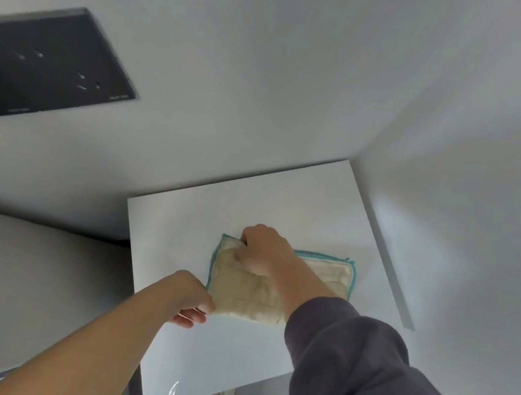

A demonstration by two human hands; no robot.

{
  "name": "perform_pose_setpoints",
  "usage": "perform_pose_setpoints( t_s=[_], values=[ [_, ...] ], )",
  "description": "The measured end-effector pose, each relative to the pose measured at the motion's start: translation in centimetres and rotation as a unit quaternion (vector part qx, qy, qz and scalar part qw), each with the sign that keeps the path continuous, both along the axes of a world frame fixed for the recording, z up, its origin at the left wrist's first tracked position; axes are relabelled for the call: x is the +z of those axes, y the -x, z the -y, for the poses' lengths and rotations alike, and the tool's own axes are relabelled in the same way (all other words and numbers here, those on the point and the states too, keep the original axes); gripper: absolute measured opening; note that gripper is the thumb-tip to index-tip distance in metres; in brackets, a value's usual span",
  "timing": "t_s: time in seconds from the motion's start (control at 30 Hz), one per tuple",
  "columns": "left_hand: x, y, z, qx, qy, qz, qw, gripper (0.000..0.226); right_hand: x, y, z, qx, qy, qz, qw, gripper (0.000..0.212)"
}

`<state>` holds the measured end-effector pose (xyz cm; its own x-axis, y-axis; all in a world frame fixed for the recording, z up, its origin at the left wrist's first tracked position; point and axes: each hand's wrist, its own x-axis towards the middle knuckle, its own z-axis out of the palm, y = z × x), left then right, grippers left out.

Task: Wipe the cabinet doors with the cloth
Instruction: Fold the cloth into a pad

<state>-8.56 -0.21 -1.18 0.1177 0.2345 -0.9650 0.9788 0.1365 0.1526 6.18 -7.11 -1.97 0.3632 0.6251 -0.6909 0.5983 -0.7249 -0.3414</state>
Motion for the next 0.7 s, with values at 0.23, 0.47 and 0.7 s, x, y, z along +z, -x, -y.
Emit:
perform_pose_setpoints(
  t_s=[0.23,0.47,0.7],
  values=[
    [2.5,-0.9,-1.0,-0.041,-0.095,0.115,0.988,0.011,4.5,-1.9,1.5,-0.132,-0.081,-0.099,0.983,0.032],
    [10.2,-4.3,-1.5,0.002,-0.179,0.296,0.938,0.008,12.2,-6.4,5.2,-0.22,-0.146,-0.118,0.957,0.017],
    [19.0,-10.0,-0.5,0.035,-0.229,0.429,0.873,0.01,21.6,-10.0,8.3,-0.3,-0.279,-0.075,0.909,0.024]
  ],
)
